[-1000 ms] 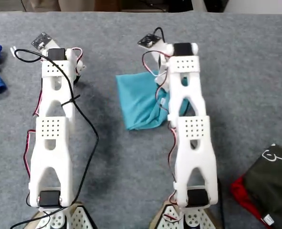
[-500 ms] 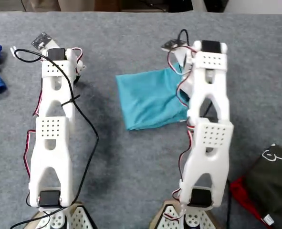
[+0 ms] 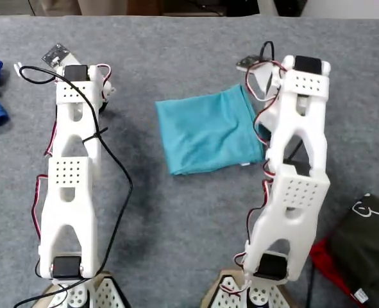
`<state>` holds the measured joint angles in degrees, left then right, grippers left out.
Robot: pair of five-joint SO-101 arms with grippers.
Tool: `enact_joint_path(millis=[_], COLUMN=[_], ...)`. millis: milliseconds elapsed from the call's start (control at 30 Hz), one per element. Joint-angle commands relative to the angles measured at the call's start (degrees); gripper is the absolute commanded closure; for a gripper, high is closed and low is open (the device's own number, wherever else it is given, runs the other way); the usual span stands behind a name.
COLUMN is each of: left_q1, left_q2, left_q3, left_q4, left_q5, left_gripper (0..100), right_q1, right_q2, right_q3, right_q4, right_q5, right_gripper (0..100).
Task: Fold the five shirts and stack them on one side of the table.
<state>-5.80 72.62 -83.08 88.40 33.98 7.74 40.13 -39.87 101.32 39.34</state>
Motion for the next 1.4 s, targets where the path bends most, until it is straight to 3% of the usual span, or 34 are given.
enact_joint_path(millis=[0,100,267,400,600,933,1200,1367], left_q1=[3.08,7.74,18.29,25.58,25.67,22.86,15.3,16.26], left_q2=[-2.95,-4.79,-5.41,-6.46,-12.62,-7.08,-2.24,-1.8], left_q3=[-5.98,-13.01,-12.75,-12.75,-6.33,2.2,2.2,2.11], left_q4=[1.41,6.59,9.05,12.48,12.48,5.63,2.81,2.81], left_q5=[-3.87,-7.65,-18.02,-27.08,-23.65,-15.65,-12.92,-13.1], left_gripper=[98,98,98,98,98,98,98,98], right_q1=[-1.63,-2.95,-1.71,-0.75,0.04,-3.3,-4.0,-3.65], right_q2=[-6.55,-7.34,-7.69,-7.69,-14.99,-33.19,-24.84,-14.73], right_q3=[-1.36,-1.36,-1.45,-0.57,13.76,51.12,50.07,42.77], right_q4=[0.79,0.79,-1.49,1.14,-2.73,-30.33,-43.43,-40.0], right_q5=[-3.6,-6.95,-18.11,-18.55,-18.55,-18.55,-19.16,-16.0], right_gripper=[99.3,99.3,99.3,99.3,99.3,99.3,99.3,99.3])
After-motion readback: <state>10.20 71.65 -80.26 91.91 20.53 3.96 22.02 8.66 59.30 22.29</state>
